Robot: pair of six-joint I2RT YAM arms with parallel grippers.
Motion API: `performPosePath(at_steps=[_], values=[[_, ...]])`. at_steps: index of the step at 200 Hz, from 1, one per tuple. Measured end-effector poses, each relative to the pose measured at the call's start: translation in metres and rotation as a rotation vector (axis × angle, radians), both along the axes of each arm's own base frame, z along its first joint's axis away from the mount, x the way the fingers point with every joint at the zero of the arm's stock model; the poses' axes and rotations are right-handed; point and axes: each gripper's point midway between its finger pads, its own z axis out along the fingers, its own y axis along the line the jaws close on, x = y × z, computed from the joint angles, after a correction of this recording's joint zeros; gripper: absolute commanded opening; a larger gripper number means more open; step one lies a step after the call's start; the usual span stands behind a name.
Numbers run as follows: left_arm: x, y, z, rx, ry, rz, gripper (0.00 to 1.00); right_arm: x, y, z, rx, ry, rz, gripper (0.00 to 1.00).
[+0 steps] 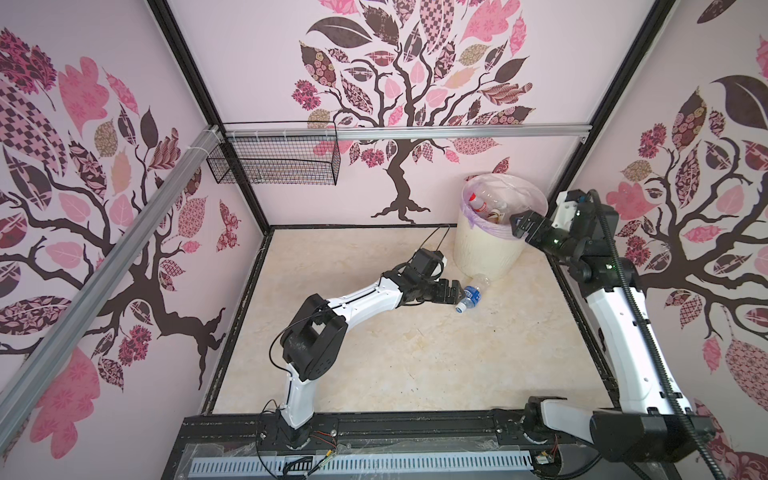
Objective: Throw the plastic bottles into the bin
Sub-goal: 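Lower the left gripper onto the Pocari Sweat bottle while the right returns toward it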
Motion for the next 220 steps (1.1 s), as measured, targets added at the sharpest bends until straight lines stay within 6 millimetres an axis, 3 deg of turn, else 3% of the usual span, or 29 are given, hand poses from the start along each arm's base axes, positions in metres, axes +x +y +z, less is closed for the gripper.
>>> performPosePath(at_steps=[32,57,120,152,220], values=[[0.014,-0.015,-0.026,0.013,0.025,0.015,0.98,-0.018,0.01,-0.048,0.048,0.087,0.04,0.99],[0.026,-0.029,-0.034,0.006,0.012,0.021,0.98,-0.029,0.017,-0.069,0.071,0.127,0.069,1.0],[0.041,-0.072,-0.051,-0.02,-0.001,0.002,0.98,-0.05,0.032,-0.061,0.083,0.087,0.125,1.0],[0.041,-0.076,-0.064,-0.004,0.003,0.004,0.97,-0.052,0.036,-0.061,0.084,0.089,0.139,1.0],[0.045,-0.071,-0.076,0.018,-0.01,0.038,0.68,-0.052,0.038,-0.06,0.093,0.088,0.152,0.99]])
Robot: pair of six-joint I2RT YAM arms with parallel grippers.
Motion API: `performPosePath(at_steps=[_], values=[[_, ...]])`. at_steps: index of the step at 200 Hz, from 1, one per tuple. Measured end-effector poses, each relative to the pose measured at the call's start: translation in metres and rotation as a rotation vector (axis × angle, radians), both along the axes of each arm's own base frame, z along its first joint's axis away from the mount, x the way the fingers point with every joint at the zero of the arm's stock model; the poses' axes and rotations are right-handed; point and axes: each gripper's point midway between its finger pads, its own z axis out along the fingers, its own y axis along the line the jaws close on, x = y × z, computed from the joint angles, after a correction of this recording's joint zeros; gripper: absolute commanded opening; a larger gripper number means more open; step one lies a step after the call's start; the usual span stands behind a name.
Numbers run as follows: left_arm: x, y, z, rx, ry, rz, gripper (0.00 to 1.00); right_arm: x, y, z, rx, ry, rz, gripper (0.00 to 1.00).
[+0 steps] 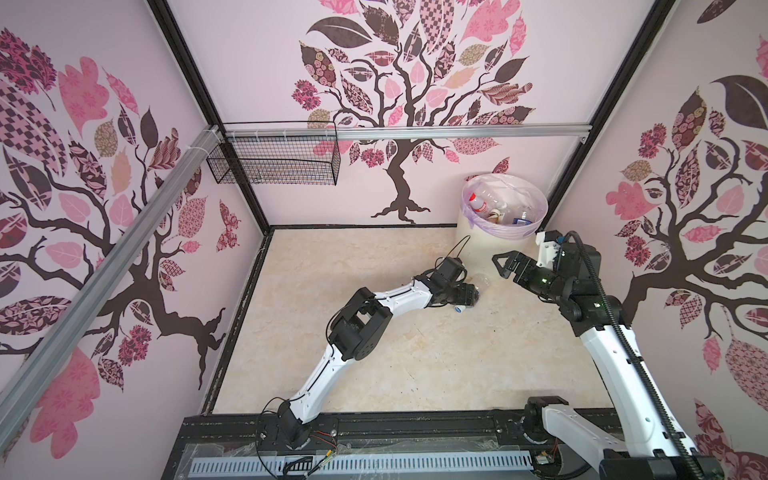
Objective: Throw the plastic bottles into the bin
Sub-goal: 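Lower the left gripper onto the Pocari Sweat bottle while the right returns toward it, then close the left gripper on the Pocari Sweat bottle's label and lift it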
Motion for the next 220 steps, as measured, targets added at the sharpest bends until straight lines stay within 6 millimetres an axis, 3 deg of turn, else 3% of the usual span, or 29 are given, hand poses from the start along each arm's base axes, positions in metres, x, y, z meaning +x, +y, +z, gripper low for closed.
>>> performPosePath(at_steps=[50,77,128,185,220], values=[[-0.003,-0.001,-0.002,-0.029,-0.013,-0.011,0.58,-0.001,0.0,0.002,0.007,-0.003,-0.002,0.99],[-0.017,0.013,-0.001,-0.017,0.006,-0.016,0.58,-0.001,0.001,0.0,0.011,-0.004,-0.001,1.0],[-0.034,0.06,0.021,-0.052,0.059,0.033,0.57,0.002,0.003,-0.022,0.046,0.028,-0.001,1.0],[-0.003,0.151,0.075,-0.174,0.061,0.225,0.58,0.006,0.016,-0.051,0.122,0.077,0.017,1.0],[-0.004,0.173,0.109,-0.255,0.04,0.265,0.59,0.01,0.04,-0.072,0.183,0.114,0.062,0.99]])
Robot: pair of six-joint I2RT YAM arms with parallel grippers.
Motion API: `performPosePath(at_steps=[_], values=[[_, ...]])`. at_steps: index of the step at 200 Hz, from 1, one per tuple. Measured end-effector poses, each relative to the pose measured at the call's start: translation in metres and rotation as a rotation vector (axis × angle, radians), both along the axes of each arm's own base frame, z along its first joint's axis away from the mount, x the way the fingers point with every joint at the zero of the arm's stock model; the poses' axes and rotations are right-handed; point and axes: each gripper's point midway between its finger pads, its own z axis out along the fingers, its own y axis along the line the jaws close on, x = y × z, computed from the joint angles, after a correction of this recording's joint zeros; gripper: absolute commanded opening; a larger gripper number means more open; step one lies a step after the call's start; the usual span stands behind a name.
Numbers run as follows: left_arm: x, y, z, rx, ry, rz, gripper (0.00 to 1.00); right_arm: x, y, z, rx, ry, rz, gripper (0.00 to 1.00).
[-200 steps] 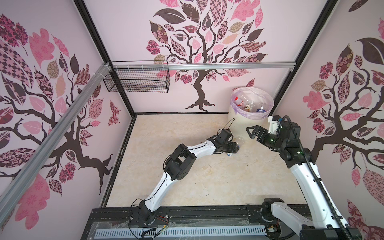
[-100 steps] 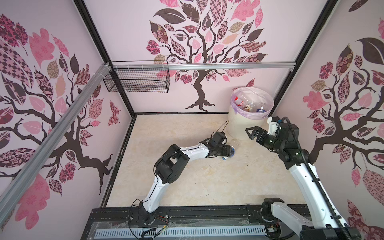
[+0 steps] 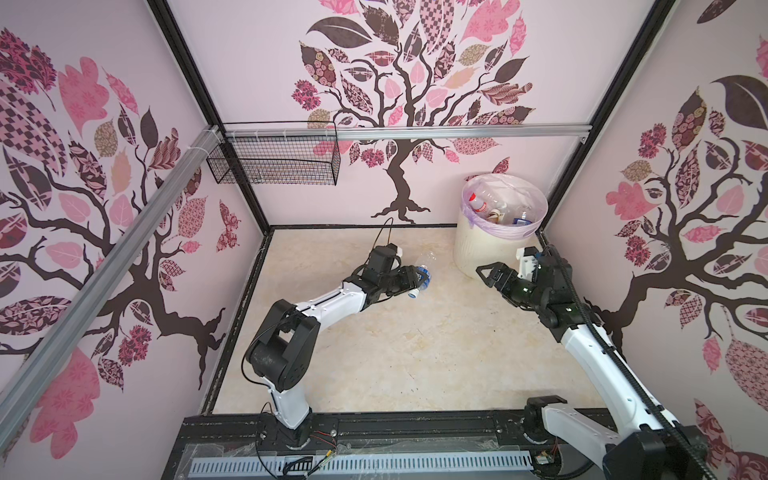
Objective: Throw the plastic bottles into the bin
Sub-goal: 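Close the left gripper on the Pocari Sweat bottle's label and lift it, then bring the Pocari Sweat bottle to the right gripper and close it on the bottom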
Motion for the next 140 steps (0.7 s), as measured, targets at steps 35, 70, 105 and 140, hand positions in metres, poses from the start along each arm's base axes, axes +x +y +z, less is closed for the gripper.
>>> performPosePath(at_steps=[35,70,105,140], values=[[-0.011,0.002,0.026,-0.059,-0.016,-0.007,0.59,0.005,0.043,-0.004,0.045,0.003,0.089,0.99],[-0.022,0.006,0.039,-0.093,-0.024,-0.015,0.59,0.013,0.083,-0.005,0.082,0.006,0.159,1.0],[-0.029,0.01,0.054,-0.107,-0.046,-0.018,0.59,0.036,0.097,-0.005,0.123,0.006,0.153,1.0],[-0.032,0.012,0.066,-0.121,-0.067,-0.019,0.59,0.052,0.115,-0.006,0.15,0.008,0.166,0.98]])
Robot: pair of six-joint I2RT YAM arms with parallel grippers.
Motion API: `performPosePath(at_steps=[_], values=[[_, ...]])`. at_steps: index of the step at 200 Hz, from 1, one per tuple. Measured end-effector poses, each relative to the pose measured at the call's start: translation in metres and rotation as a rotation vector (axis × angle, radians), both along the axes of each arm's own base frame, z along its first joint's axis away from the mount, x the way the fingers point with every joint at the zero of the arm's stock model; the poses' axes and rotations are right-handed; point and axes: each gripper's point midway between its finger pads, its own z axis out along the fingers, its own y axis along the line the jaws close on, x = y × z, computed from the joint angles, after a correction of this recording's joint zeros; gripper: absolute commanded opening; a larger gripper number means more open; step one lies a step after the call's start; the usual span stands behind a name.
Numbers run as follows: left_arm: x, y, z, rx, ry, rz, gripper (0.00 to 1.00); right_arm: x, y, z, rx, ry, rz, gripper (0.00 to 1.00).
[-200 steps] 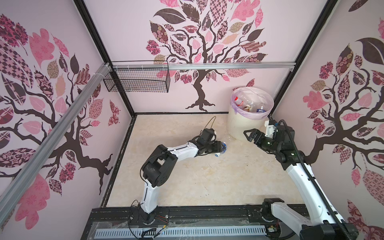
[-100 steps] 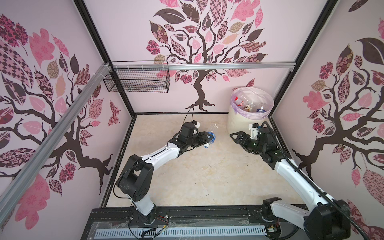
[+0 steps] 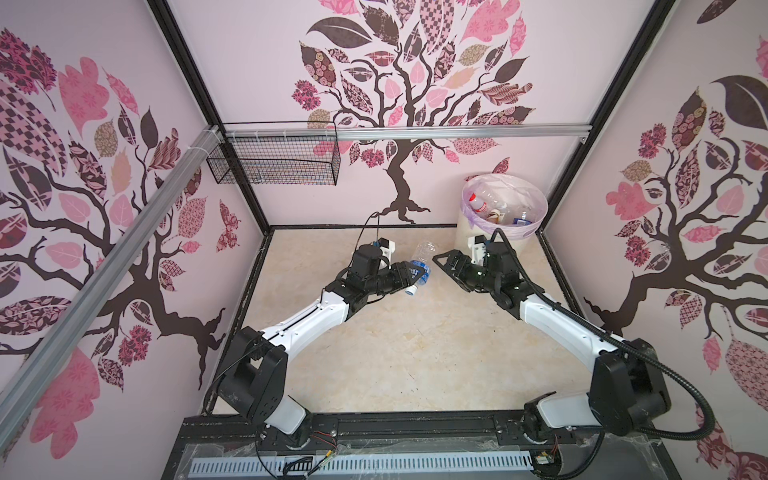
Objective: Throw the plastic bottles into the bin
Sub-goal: 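Bring the Pocari Sweat bottle to the right gripper and close it on the bottom, then carry the Pocari Sweat bottle over the bin with the right gripper while the left releases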
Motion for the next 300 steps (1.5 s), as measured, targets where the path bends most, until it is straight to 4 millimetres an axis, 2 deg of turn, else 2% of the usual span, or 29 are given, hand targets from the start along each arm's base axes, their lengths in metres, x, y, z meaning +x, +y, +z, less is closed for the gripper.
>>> performPosePath(at_steps=[28,85,107,133,150,196,224,245,264,284,300], values=[[-0.001,0.001,-0.001,0.003,0.006,0.001,0.59,0.005,0.016,0.004,0.022,-0.013,0.023,0.94],[0.002,0.005,-0.002,-0.005,0.028,0.023,0.6,0.026,0.031,0.013,0.081,-0.023,0.021,0.78],[-0.001,0.002,0.0,-0.012,0.028,0.005,0.6,0.033,0.041,0.02,0.105,-0.033,0.032,0.77],[-0.003,0.001,0.002,-0.016,0.025,-0.002,0.61,0.033,0.053,0.014,0.111,-0.018,0.049,0.76],[-0.004,0.0,0.001,-0.017,0.028,-0.007,0.62,0.031,0.059,0.009,0.113,-0.001,0.059,0.7],[-0.005,-0.001,0.003,-0.02,0.023,-0.02,0.78,0.033,0.061,0.014,0.1,-0.005,0.055,0.54],[-0.008,0.002,0.011,-0.019,0.006,-0.012,0.9,0.043,0.058,0.039,0.057,-0.058,0.048,0.53],[-0.014,0.009,0.024,-0.013,-0.024,-0.008,0.98,0.056,0.046,0.07,0.04,-0.118,0.031,0.53],[-0.019,0.015,0.036,-0.005,-0.053,0.002,0.98,0.073,0.021,0.105,0.021,-0.182,-0.013,0.53],[-0.021,0.019,0.05,0.009,-0.081,0.005,0.98,0.092,-0.023,0.147,-0.003,-0.253,-0.093,0.53],[-0.019,0.019,0.066,0.011,-0.115,0.005,0.98,0.104,-0.072,0.187,-0.032,-0.315,-0.183,0.53]])
